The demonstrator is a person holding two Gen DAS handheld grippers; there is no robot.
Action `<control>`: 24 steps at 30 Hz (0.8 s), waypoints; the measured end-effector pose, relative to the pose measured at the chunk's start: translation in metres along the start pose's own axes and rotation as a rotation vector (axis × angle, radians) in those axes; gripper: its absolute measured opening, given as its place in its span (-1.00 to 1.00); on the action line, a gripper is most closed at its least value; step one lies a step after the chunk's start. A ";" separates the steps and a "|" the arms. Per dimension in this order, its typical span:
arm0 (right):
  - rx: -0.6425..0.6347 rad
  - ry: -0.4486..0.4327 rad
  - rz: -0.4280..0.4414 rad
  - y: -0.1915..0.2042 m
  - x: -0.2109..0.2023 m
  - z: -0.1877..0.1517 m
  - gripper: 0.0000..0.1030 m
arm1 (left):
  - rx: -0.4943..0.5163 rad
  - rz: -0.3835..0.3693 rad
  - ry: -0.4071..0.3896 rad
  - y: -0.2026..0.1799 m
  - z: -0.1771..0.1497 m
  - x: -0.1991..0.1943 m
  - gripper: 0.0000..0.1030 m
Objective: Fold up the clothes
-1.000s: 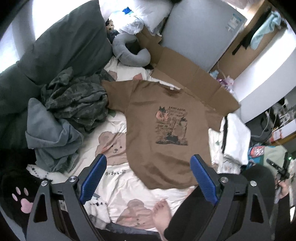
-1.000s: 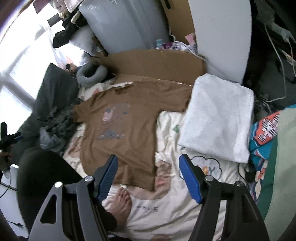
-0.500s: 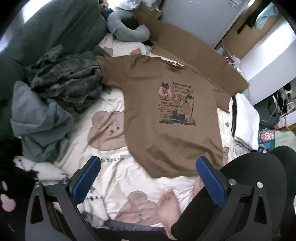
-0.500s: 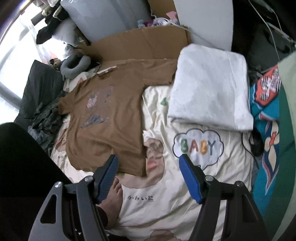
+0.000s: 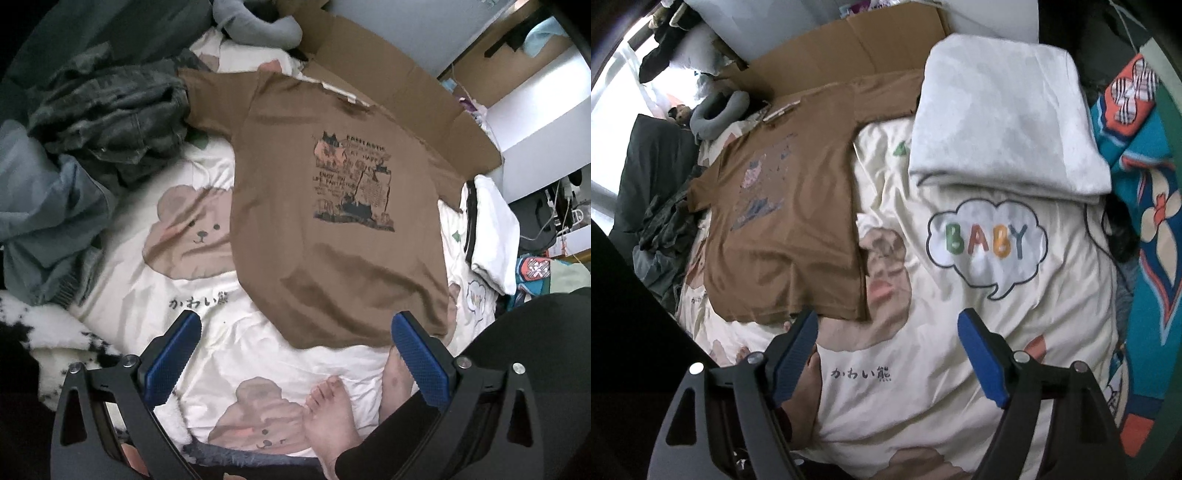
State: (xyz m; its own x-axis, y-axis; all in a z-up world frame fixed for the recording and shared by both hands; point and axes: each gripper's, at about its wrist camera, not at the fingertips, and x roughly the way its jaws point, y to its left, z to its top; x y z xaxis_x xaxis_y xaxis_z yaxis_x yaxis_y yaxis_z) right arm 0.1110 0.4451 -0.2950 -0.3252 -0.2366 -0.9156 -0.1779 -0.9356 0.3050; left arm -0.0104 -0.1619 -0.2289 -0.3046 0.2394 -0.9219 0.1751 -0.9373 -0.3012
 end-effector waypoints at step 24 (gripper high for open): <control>-0.062 0.181 0.059 0.041 0.139 -0.021 0.11 | -0.034 -0.035 0.140 0.037 -0.022 0.097 0.99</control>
State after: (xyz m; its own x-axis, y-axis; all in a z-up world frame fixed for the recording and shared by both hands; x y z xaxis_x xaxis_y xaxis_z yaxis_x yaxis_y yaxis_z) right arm 0.0779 0.3682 -0.4146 -0.1600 -0.3295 -0.9305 -0.1040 -0.9318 0.3478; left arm -0.0131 -0.1677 -0.3351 -0.1774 0.3068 -0.9351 0.1991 -0.9193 -0.3394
